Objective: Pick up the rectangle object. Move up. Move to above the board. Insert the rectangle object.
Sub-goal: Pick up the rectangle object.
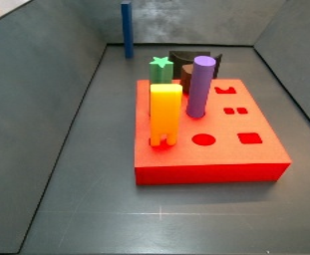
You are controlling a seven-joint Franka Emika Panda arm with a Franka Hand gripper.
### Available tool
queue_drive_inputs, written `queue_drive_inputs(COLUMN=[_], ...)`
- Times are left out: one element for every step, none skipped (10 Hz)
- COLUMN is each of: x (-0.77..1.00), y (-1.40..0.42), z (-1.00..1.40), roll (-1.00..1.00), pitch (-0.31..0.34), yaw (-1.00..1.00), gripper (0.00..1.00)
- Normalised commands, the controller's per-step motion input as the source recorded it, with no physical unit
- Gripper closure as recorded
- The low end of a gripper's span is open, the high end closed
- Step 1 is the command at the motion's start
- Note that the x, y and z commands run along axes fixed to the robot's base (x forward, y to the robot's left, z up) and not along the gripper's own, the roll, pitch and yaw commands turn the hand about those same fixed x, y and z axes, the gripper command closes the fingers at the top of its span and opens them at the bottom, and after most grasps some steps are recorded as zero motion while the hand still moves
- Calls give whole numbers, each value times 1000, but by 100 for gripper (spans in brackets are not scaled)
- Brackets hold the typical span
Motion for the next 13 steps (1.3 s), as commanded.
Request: queue_drive_inputs(x=[-231,-620,-780,-777,-791,-814,-749,-323,-137,0,100,217,220], y=[69,137,180,220,223,274,380,483,554,511,411,289,237], z=[-37,-23,-26,-57,-74,-86,-117,-111,-149,-186,-263,-366,-363], roll=[0,0,0,0,0,-1,-4,-86,-104,-103,-99,-133,-131], pitch=[0,0,-20,-34,-43,-43,-23,-37,-26,-23,-24,-81,-76], yaw=[-66,-326,-451,-466,-451,-423,-360,-203,-46,0,0,83,97], gripper=[0,0,0,0,0,0,0,0,0,0,0,0,0])
